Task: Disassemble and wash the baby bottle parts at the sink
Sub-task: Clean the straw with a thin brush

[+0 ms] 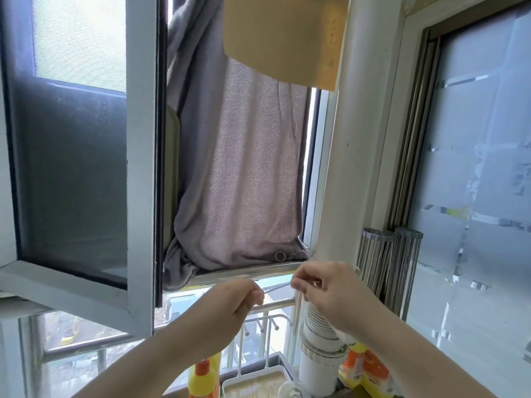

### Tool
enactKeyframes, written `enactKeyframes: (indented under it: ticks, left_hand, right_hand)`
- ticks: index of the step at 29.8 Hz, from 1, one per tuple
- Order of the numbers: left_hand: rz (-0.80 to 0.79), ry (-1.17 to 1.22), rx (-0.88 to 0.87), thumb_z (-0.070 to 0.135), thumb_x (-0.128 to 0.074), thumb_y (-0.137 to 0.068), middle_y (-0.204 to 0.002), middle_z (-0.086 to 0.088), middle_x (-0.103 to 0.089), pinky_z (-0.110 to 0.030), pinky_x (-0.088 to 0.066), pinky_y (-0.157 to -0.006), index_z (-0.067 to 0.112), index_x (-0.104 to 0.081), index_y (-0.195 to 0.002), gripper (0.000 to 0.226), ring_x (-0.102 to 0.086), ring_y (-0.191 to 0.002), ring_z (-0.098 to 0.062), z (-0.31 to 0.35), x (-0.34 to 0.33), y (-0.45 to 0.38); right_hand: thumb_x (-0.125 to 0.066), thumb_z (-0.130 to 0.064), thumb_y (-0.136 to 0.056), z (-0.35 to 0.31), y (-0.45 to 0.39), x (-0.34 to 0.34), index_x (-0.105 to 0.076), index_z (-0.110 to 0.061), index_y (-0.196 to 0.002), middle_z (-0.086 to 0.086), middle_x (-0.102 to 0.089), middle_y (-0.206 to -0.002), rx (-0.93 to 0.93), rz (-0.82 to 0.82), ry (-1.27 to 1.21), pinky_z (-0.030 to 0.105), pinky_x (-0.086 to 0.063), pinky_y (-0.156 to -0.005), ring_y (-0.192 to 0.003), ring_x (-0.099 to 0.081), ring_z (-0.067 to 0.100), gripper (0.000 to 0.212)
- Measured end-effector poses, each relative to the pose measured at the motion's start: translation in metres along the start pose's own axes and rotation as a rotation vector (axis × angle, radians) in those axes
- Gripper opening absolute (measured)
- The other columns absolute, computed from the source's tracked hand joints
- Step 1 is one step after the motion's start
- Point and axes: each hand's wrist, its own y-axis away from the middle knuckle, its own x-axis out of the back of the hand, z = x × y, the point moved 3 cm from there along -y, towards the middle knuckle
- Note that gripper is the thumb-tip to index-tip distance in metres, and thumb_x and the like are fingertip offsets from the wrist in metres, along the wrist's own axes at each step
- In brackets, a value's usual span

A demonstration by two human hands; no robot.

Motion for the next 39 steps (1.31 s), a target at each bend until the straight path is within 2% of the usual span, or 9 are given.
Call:
enactKeyframes:
  ticks: [5, 11, 17, 21, 25, 27, 32, 35, 39]
  left_hand:
    - [-0.024, 0.012, -0.022, 0.02, -0.046, -0.097, -0.079, 0.016, -0.057, -0.028, -0.049, -0.076, 0.03, -0.05, -0.089, 0.013, -0.054, -0.077, -0.003, -0.005, -0.001, -0.006]
    - [-0.008, 0.028, -0.016, 0.03, -0.05, -0.095, -0.069, 0.013, -0.056, -0.023, -0.044, -0.061, 0.039, -0.046, -0.084, 0.014, -0.052, -0.064, -0.005, -0.014, 0.001, -0.006]
    - [0.004, 0.019, -0.004, 0.031, -0.035, -0.1, -0.092, 0.022, -0.057, -0.007, -0.038, -0.075, 0.027, -0.058, -0.101, 0.024, -0.051, -0.088, 0.008, -0.016, 0.004, -0.007]
    - [-0.023, 0.002, -0.014, 0.029, -0.042, -0.098, -0.071, 0.016, -0.051, -0.011, -0.036, -0.063, 0.035, -0.042, -0.077, 0.023, -0.048, -0.069, 0.005, -0.017, 0.009, -0.007]
    - [-0.048, -0.027, 0.027, 0.033, -0.04, -0.098, -0.065, 0.006, -0.051, -0.019, -0.036, -0.055, 0.032, -0.04, -0.094, 0.004, -0.044, -0.057, -0.008, -0.023, 0.007, -0.002]
    - [-0.048, -0.032, 0.026, 0.038, -0.034, -0.099, -0.074, 0.004, -0.057, -0.026, -0.043, -0.064, 0.03, -0.042, -0.095, 0.012, -0.052, -0.067, -0.013, -0.024, 0.008, -0.001]
    - [-0.043, -0.023, 0.002, 0.032, -0.032, -0.1, -0.081, 0.022, -0.05, -0.011, -0.038, -0.072, 0.03, -0.048, -0.09, 0.019, -0.049, -0.079, 0.007, -0.023, 0.008, -0.005]
    - [-0.041, -0.009, 0.002, 0.027, -0.039, -0.099, -0.084, 0.018, -0.053, -0.013, -0.04, -0.07, 0.036, -0.043, -0.092, 0.012, -0.051, -0.079, 0.002, -0.026, 0.011, -0.005]
    - [-0.053, -0.053, 0.056, 0.033, -0.038, -0.099, -0.082, 0.008, -0.059, -0.02, -0.043, -0.069, 0.036, -0.041, -0.106, 0.009, -0.053, -0.073, -0.006, -0.033, 0.009, 0.001]
  right_hand:
    - [-0.061, -0.029, -0.088, 0.0, -0.004, -0.004, -0.069, -0.023, -0.084, -0.021, -0.053, -0.058, 0.018, -0.044, 0.021, 0.015, -0.041, -0.061, -0.06, -0.051, -0.003, 0.011]
    - [-0.06, -0.029, -0.089, -0.001, -0.009, -0.011, -0.068, -0.023, -0.085, -0.019, -0.056, -0.063, 0.023, -0.075, 0.005, 0.016, -0.044, -0.063, -0.065, -0.054, -0.001, 0.011]
    - [-0.06, -0.029, -0.088, 0.001, -0.017, -0.017, -0.068, -0.023, -0.084, -0.018, -0.057, -0.064, 0.02, -0.079, -0.015, 0.02, -0.046, -0.062, -0.065, -0.055, 0.001, 0.011]
    - [-0.063, -0.026, -0.087, 0.005, -0.021, -0.017, -0.069, -0.022, -0.082, -0.017, -0.056, -0.059, -0.016, -0.019, -0.059, 0.021, -0.043, -0.059, -0.06, -0.054, -0.001, 0.009]
    - [-0.062, -0.028, -0.087, -0.001, -0.025, -0.024, -0.068, -0.022, -0.081, -0.012, -0.059, -0.061, 0.026, -0.087, -0.038, 0.023, -0.046, -0.061, -0.059, -0.053, 0.003, 0.01]
    - [-0.062, -0.027, -0.087, -0.001, -0.028, -0.024, -0.067, -0.025, -0.076, -0.008, -0.06, -0.062, 0.006, -0.088, -0.063, 0.024, -0.047, -0.061, -0.057, -0.052, 0.0, 0.012]
    - [-0.063, -0.025, -0.087, -0.006, -0.029, -0.03, -0.069, -0.019, -0.082, -0.012, -0.06, -0.062, 0.051, -0.153, -0.067, 0.018, -0.048, -0.064, -0.06, -0.055, 0.0, 0.01]
    - [-0.064, -0.026, -0.087, -0.001, -0.031, -0.027, -0.068, -0.017, -0.079, 0.0, -0.066, -0.067, -0.019, -0.08, -0.117, 0.018, -0.047, -0.059, -0.056, -0.054, 0.002, 0.013]
    - [-0.054, -0.02, -0.093, -0.008, -0.029, -0.036, -0.066, -0.017, -0.091, -0.011, -0.06, -0.071, 0.044, -0.191, -0.058, 0.013, -0.041, -0.058, -0.059, -0.052, -0.006, 0.012]
